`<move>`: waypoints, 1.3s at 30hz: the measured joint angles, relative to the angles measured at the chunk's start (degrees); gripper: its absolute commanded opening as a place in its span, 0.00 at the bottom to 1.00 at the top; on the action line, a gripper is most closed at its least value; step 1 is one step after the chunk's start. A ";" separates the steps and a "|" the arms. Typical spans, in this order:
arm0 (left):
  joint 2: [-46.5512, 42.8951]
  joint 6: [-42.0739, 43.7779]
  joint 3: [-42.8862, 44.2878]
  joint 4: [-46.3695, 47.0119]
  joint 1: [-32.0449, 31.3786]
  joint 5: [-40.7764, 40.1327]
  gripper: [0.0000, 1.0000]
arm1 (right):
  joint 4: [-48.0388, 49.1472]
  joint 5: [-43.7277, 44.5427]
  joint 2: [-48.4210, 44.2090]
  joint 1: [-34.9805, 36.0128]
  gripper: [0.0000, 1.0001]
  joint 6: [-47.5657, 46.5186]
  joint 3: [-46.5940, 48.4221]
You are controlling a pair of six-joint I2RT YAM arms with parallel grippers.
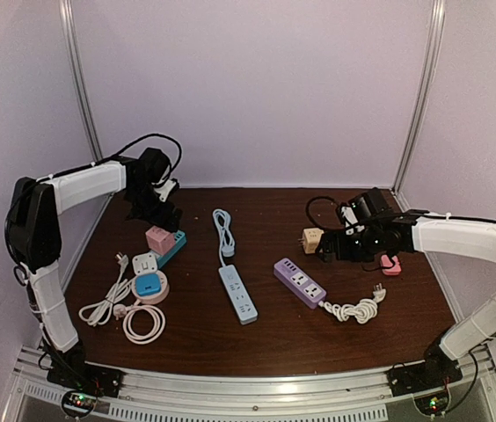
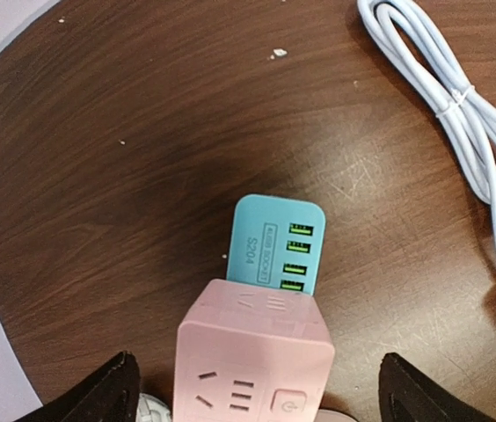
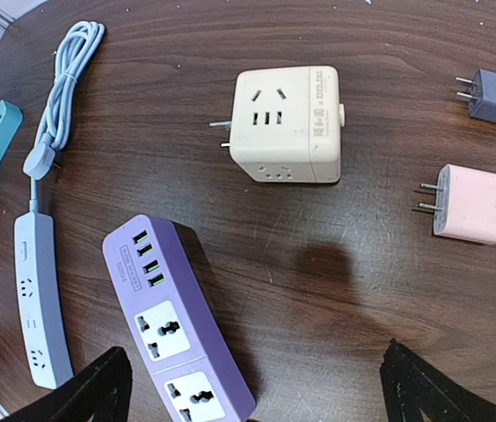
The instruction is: Pull the plug off the socket
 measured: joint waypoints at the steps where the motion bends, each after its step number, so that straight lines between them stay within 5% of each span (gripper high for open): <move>1: 0.52 0.33 -0.02 -0.04 0.00 0.44 0.94 | -0.02 0.00 0.02 0.00 1.00 0.00 0.00; 6: 3.69 1.64 -0.44 -1.01 0.04 1.38 0.82 | -0.02 0.00 0.46 0.26 1.00 0.00 0.00; 11: 4.17 1.42 -0.50 -1.16 0.37 1.81 0.56 | -0.02 -0.02 0.79 0.61 1.00 0.02 0.02; 15: 4.17 -0.09 -0.20 -1.60 0.46 2.69 0.44 | -0.02 -0.02 1.31 0.94 1.00 0.02 0.61; 27: 4.20 -15.65 4.59 -2.62 -3.78 6.51 0.30 | 2.45 -1.03 6.71 4.83 1.00 1.60 5.44; 39: 6.84 -32.61 6.32 3.65 -11.17 10.60 0.27 | 14.73 -10.29 20.17 11.61 0.97 6.69 14.32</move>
